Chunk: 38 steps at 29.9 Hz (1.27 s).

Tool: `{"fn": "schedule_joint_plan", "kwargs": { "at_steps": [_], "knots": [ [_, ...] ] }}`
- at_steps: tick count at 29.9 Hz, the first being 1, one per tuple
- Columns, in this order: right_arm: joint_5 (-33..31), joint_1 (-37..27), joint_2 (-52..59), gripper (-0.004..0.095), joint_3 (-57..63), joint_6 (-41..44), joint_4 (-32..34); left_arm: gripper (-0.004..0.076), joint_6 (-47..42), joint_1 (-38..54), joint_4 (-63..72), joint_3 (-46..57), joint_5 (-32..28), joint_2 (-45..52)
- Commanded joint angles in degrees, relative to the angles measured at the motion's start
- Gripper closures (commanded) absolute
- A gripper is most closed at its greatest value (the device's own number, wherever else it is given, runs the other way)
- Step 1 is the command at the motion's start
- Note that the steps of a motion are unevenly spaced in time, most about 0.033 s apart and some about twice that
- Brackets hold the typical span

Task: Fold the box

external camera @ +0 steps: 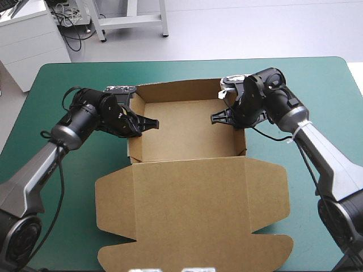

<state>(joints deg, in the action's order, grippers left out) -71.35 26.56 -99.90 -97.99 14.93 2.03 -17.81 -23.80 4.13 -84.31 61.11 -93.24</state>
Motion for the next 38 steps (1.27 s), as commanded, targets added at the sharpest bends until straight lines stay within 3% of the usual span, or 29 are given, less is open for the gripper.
{"fn": "schedule_joint_plan", "kwargs": {
  "at_steps": [1,9,16,29,33,38],
  "knots": [
    [-0.1,-0.2,0.7,0.0916,-1.5,-2.3,-1.5,0.0756,1.3,-0.7,2.8,-7.3,1.6,-2.2],
    [-0.1,-2.7,-2.3,0.0916,-1.2,-3.1,-2.0,0.0756,0.0,-0.7,2.7,-15.7,10.7,-10.7],
    [-0.1,-6.0,-2.9,0.0916,-1.2,-4.9,-2.3,0.0756,0.0,-0.7,2.7,-16.9,10.6,-14.0],
    [-0.1,-6.4,-6.3,0.0913,-1.2,-6.8,-2.0,0.0755,0.0,-0.6,3.0,-16.9,10.5,-15.7],
    [-0.1,-6.4,-7.0,0.0821,-1.2,-6.6,-2.3,0.0734,0.8,-0.6,3.0,-16.9,10.9,-15.7],
    [-0.1,-6.4,-7.0,0.0609,-1.2,-6.2,-2.4,0.0558,1.8,-0.6,4.4,-16.9,11.1,-15.7]
  ]
}}
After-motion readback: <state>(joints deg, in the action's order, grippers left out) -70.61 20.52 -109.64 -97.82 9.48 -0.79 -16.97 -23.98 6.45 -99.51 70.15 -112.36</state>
